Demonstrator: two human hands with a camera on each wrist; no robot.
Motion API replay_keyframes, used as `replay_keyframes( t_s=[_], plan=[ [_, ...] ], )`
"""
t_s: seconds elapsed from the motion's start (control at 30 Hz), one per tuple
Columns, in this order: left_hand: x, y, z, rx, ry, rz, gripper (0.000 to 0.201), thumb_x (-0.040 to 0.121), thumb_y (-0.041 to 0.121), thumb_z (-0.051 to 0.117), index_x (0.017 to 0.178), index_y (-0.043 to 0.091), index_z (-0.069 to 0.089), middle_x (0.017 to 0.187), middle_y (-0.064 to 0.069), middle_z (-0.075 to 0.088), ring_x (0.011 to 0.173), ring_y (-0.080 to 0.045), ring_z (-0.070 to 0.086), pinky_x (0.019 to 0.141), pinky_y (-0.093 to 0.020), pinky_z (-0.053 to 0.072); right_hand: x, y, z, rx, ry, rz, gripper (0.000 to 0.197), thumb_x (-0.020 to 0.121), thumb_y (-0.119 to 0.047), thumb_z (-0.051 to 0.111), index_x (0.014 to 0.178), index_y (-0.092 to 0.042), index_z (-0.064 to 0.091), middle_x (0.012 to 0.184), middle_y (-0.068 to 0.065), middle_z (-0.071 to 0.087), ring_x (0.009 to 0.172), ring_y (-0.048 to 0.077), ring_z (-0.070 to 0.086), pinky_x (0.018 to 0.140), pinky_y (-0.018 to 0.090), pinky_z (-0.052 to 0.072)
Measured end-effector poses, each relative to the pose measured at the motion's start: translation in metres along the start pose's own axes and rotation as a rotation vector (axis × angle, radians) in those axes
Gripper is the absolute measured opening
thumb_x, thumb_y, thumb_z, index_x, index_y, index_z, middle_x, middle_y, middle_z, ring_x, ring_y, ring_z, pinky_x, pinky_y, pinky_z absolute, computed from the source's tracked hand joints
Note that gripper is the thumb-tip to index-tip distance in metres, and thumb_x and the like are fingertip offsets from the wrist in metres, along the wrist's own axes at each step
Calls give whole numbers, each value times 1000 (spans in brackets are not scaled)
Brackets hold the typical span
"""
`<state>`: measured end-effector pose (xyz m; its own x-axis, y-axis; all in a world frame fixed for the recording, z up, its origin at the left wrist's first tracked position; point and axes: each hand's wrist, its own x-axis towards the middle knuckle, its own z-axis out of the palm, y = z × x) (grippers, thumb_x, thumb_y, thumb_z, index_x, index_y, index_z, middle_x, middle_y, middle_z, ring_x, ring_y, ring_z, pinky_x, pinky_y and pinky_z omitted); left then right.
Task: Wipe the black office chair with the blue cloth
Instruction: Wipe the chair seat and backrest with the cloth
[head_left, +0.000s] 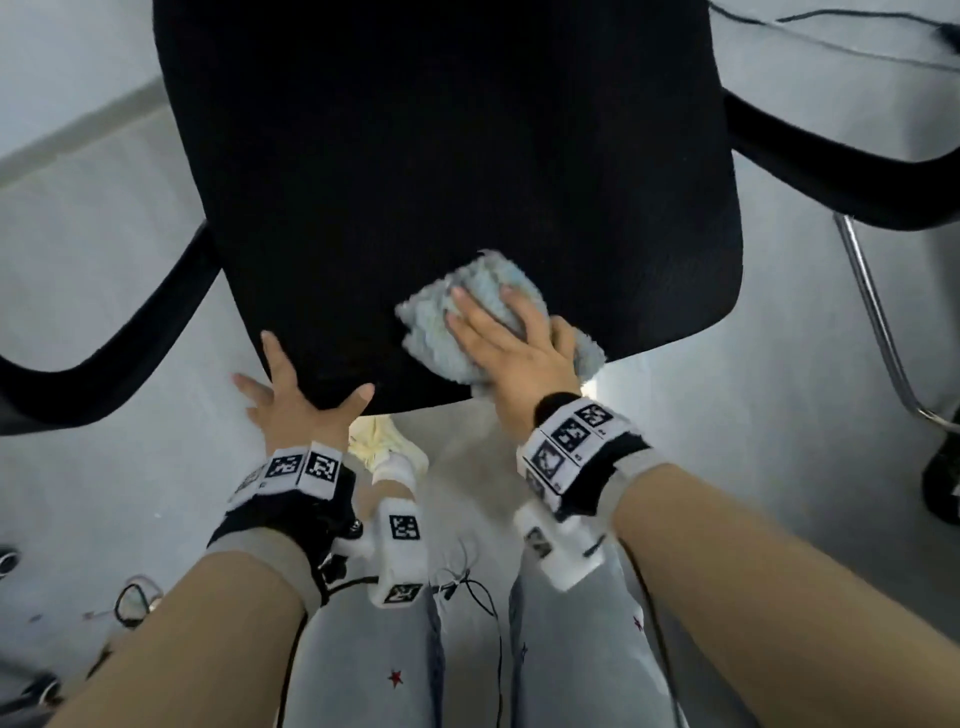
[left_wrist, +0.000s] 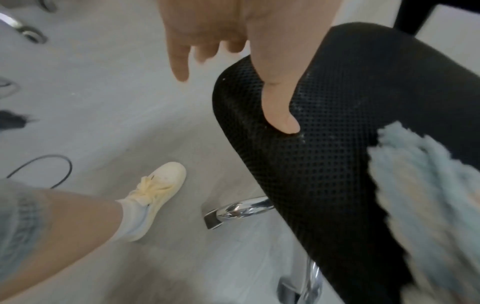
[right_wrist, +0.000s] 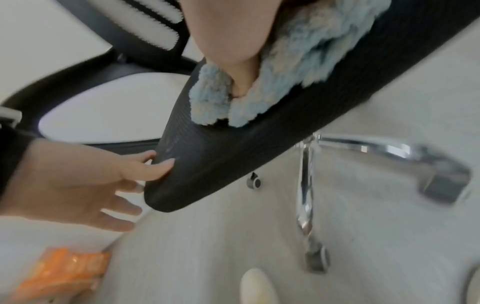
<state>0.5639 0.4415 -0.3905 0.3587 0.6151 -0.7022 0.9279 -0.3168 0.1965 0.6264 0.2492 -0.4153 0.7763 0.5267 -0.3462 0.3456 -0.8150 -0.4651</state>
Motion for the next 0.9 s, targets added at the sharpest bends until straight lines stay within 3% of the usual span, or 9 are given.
replay_keyframes(
  t_s=[0.1, 0.23, 0.33, 0.43, 0.53, 0.63, 0.7, 0.8, 0.9],
  plan=[
    [7, -2, -2, -65, -24, 28, 108, 76, 31, 71, 147, 30, -10, 154, -11, 25, 139, -32, 31, 110, -40, 29, 12, 39, -22, -138, -28, -108, 81, 79, -18, 67, 140, -41, 18, 152, -11, 25, 135, 22, 13, 102, 52, 23],
    [10, 6, -5, -9, -56, 37, 108, 77, 33, 70, 147, 26, -11, 149, -12, 37, 136, -31, 35, 108, -35, 30, 30, 89, -82, 45, 150, 607, 70, 87, -22, 54, 141, -44, 15, 156, -12, 5, 140, 27, 11, 110, 40, 14],
    [13, 10, -6, 48, -100, 56, 106, 78, 37, 68, 147, 26, -12, 146, -15, 40, 135, -33, 37, 108, -36, 31, 37, 76, -83, 75, 275, 782, 70, 87, -17, 52, 142, -41, 16, 155, -18, 5, 141, 23, 10, 110, 41, 14],
    [19, 11, -10, 88, -103, 113, 100, 80, 34, 65, 147, 28, -10, 141, -18, 45, 131, -35, 41, 106, -37, 34, 35, 28, -51, 30, 90, 598, 78, 86, -18, 57, 143, -41, 9, 155, -20, 0, 141, 24, 0, 110, 49, 15],
    [26, 10, -19, 140, -75, 179, 85, 87, 28, 58, 148, 30, -1, 135, -16, 53, 122, -36, 51, 103, -37, 37, 18, -14, -12, 50, -28, 161, 80, 85, -7, 52, 142, -42, 9, 155, -20, 3, 136, 17, -5, 108, 51, 13],
    [37, 6, -29, 181, -92, 217, 72, 92, 24, 50, 146, 36, 4, 110, -14, 61, 99, -30, 61, 99, -38, 43, 21, 7, -23, -79, -79, -35, 76, 85, -23, 59, 141, -43, 11, 154, -19, 9, 135, 19, 3, 105, 51, 18],
    [39, 6, -32, 176, -99, 231, 71, 92, 19, 51, 145, 38, 9, 91, -6, 52, 89, -22, 52, 94, -28, 39, 25, 34, -44, -64, -68, 198, 78, 85, -26, 59, 141, -45, 9, 155, -19, 3, 138, 25, 6, 109, 48, 15],
    [40, 9, -32, 117, -130, 233, 72, 89, 16, 57, 143, 40, 17, 101, -8, 57, 102, -24, 58, 96, -26, 39, 27, 52, -63, 91, 246, 725, 69, 88, -16, 50, 142, -43, 15, 155, -19, 5, 139, 25, 11, 112, 44, 13],
    [46, 8, -30, -25, -215, 220, 71, 86, 8, 60, 139, 43, 28, 110, -10, 60, 107, -30, 62, 101, -41, 46, 37, 13, -41, 75, 214, 765, 74, 87, -10, 49, 142, -42, 11, 155, -20, 3, 140, 23, 6, 111, 45, 11]
  ],
)
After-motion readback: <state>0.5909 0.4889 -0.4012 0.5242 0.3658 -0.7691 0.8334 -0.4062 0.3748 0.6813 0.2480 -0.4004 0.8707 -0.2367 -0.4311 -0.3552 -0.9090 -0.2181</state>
